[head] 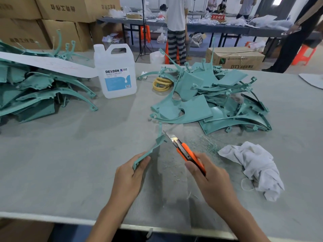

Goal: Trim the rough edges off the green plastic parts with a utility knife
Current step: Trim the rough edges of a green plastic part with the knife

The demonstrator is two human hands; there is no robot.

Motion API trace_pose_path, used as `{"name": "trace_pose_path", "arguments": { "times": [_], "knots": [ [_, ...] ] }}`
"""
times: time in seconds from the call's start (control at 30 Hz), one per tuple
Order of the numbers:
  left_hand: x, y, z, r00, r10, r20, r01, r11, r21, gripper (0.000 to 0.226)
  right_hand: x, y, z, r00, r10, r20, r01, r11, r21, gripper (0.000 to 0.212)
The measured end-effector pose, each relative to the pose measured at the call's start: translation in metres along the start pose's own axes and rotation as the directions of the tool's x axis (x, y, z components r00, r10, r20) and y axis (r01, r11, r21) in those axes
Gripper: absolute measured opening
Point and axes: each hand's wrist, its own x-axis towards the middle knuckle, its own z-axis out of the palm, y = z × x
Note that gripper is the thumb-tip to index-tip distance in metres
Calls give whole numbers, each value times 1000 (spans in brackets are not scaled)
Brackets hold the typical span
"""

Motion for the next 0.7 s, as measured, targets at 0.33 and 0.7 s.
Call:
{"name": "trace_pose_path", "arguments": {
  "times": [0.33, 0.7],
  "knots": [
    [9, -5, 0, 992, -78, -94, 74, 996, -40, 33, 0, -7, 1, 998, 47, -37, -49, 998, -29, 36],
    [13, -9, 9, 966, -184, -183, 181, 983, -33, 55, -20, -69, 21, 973, -189, 130, 201, 975, -90, 42]
  ]
}}
